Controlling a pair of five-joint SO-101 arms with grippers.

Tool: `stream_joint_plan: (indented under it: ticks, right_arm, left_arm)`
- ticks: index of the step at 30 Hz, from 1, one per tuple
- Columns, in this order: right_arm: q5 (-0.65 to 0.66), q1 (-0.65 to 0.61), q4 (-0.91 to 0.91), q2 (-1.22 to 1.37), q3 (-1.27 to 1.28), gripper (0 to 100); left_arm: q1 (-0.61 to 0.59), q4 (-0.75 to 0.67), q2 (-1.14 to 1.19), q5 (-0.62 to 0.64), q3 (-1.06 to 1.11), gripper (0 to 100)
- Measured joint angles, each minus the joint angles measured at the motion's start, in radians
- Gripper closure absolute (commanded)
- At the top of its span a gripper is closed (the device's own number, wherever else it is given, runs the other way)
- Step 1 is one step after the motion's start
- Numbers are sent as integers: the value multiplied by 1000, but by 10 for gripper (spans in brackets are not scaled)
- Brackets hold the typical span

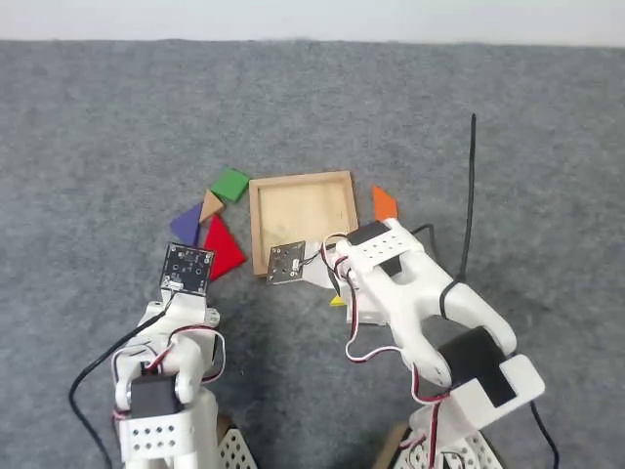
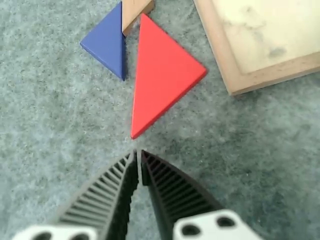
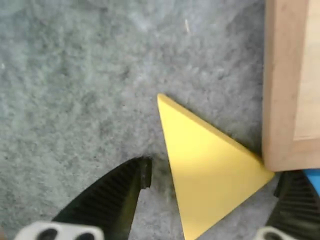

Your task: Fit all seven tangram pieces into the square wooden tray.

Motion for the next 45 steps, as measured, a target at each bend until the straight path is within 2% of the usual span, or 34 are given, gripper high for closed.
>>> stream_joint_plan:
  ticks: [7, 22, 31, 45]
  right_arm:
    - [-2, 0, -2, 0, 0, 785]
    - [-6, 0, -11, 0, -15, 768]
    - [-6, 0, -18, 0, -31, 948]
    - [-6, -2, -15, -5, -35, 954]
  left_arm:
    - [0, 0, 0, 0, 0, 987]
    - [0, 0, 0, 0, 0, 987]
    - [0, 0, 0, 0, 0, 987]
    - [0, 0, 0, 0, 0, 987]
